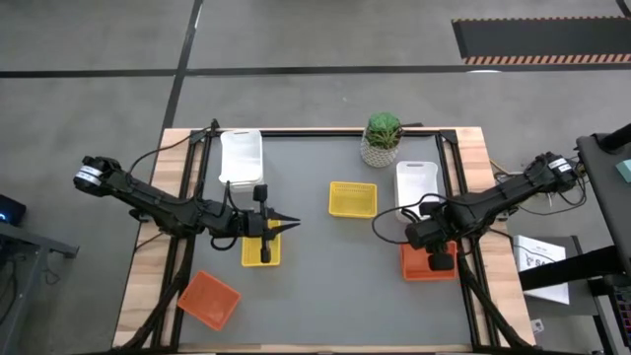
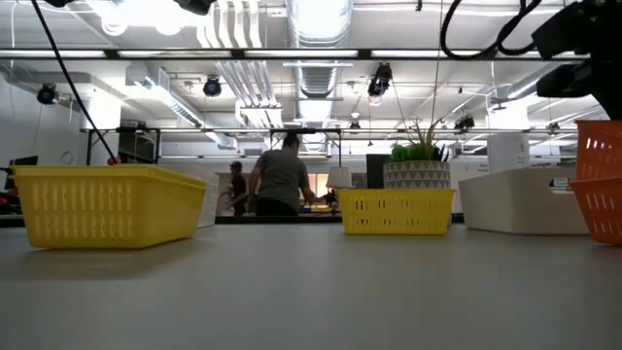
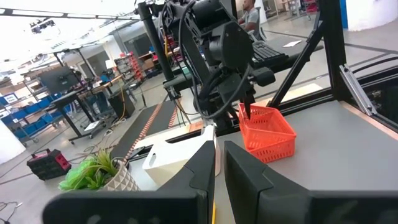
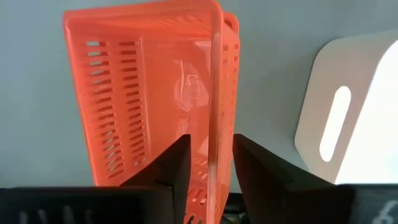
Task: Stack baskets by color
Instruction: Stack the middle orange bin on top of the right orange bin, then stack the top yellow bin on top of the bottom yellow bin
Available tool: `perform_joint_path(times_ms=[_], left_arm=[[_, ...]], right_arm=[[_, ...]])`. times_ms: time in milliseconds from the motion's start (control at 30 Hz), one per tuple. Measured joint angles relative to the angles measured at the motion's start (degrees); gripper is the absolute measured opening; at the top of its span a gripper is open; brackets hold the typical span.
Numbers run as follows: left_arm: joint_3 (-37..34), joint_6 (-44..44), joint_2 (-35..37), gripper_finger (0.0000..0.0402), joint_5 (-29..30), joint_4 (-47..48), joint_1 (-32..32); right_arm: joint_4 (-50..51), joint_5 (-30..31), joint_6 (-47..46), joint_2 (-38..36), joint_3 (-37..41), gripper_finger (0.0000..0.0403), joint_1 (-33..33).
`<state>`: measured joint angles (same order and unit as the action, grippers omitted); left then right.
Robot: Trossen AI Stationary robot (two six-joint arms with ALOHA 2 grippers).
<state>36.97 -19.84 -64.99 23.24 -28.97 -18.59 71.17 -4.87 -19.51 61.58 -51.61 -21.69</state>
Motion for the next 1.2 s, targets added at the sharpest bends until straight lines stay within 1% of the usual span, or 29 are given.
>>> perform_joint_path(times_ms=[133, 233, 333, 500, 567, 733, 800, 1100, 1200], left_arm=[[0.0, 0.0, 0.0, 0.0017, -0.02, -0.02, 0.0], [0.0, 0.0, 0.0, 0.0017, 0.0, -0.02, 0.0], [0.0, 0.0, 0.0, 0.0017, 0.0, -0.02, 0.0], [0.0, 0.02, 0.0, 0.0017, 0.0, -0.02, 0.0], [0.0, 0.02, 0.0, 0.0017, 0.0, -0.02, 0.0], [0.0, 0.04, 0.0, 0.0017, -0.02, -0.02, 0.0], [0.0, 0.04, 0.0, 0.0017, -0.01, -0.02, 0.0], [0.0, 0.09, 0.0, 0.0017, -0.02, 0.03, 0.02], [-0.17, 0.09, 0.0, 0.0017, -0.02, 0.02, 0.01]], right_arm=[[1.35, 0.44, -1.01, 0.09, -2.25, 0.0118, 0.0], [1.85, 0.49, -2.31, 0.06, -3.57, 0.0105, 0.0], [2.01, 0.49, -3.05, 0.06, -4.07, 0.0079, 0.0], [2.13, 0.49, -2.94, 0.09, -3.41, 0.0022, 0.0], [2.04, 0.63, -2.62, 0.09, -3.1, 0.0012, -0.01], [1.41, 2.28, -2.72, 0.4, -2.24, 0.0009, 0.0], [1.17, 3.84, -3.04, 0.56, -2.19, 0.0009, -0.01], [0.14, 4.57, -3.01, 0.75, -2.83, 0.0009, 0.0], [-3.74, 6.3, -3.03, 0.68, -2.92, 0.0009, -0.02]])
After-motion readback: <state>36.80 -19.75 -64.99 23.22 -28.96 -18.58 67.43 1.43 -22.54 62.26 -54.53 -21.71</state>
